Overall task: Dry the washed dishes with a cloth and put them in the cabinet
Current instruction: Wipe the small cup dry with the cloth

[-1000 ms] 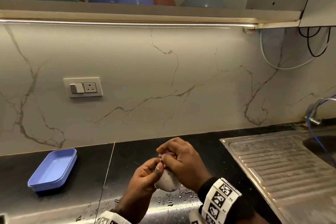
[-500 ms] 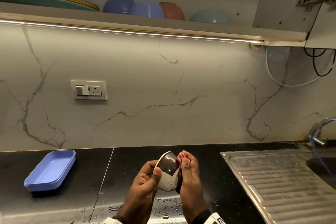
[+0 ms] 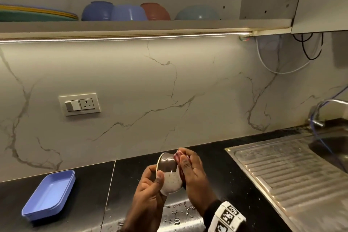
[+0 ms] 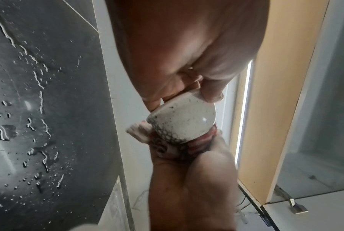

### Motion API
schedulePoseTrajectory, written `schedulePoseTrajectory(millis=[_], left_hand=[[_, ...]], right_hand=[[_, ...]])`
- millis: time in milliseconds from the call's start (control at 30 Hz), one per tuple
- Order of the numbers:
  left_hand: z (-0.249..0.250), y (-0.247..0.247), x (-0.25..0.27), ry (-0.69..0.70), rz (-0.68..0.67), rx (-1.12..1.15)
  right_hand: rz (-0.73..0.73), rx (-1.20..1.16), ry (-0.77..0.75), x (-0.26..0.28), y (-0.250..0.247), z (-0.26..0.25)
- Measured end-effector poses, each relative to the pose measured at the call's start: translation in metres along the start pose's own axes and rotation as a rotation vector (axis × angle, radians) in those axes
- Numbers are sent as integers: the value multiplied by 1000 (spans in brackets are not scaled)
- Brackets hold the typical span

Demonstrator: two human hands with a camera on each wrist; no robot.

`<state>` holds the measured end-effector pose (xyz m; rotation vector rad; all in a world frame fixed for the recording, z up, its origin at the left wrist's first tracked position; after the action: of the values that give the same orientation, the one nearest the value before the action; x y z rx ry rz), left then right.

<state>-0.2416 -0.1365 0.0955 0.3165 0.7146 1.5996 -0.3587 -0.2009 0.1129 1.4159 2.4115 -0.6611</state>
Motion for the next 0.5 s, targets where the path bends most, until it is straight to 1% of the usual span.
schedulePoseTrajectory(millis=[67,133,233,300,333,367,433,467,500], left_hand=[[-1,5,0,2,5,-18],[-3,7,-2,-7,15,-12],[-3,6,-1,-23,42,55],[1,5,1,-63,58,82],[3,5,2,-82,66,96],[4,5,3,-96,77,113],[2,-1,4,-100,139,135],[1,-4,4,-89,186,151],[0,-10,4,-66,226,169]], right_hand=[[40,44,-5,9,6,3],[49,203,-44,19,20,0],[13,381,-181,29,31,3],[-57,430,-204,32,28,11],[-92,459,-243,34,25,15],[-106,481,-317,36,21,17],[-57,500,-416,40,6,23],[-66,489,-378,42,-3,34],[-109,463,-280,44,-14,34]])
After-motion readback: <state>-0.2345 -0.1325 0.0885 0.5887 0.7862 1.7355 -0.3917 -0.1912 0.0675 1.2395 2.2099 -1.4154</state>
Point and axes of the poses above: each hand's wrist, its own x-axis away from the middle knuckle, its own y-axis out of the palm, z = x × y, the point moved 3 cm from there along -x, towards the middle knuckle, and after that the axes turned 11 degrees about -z, right-handed, at the moved point
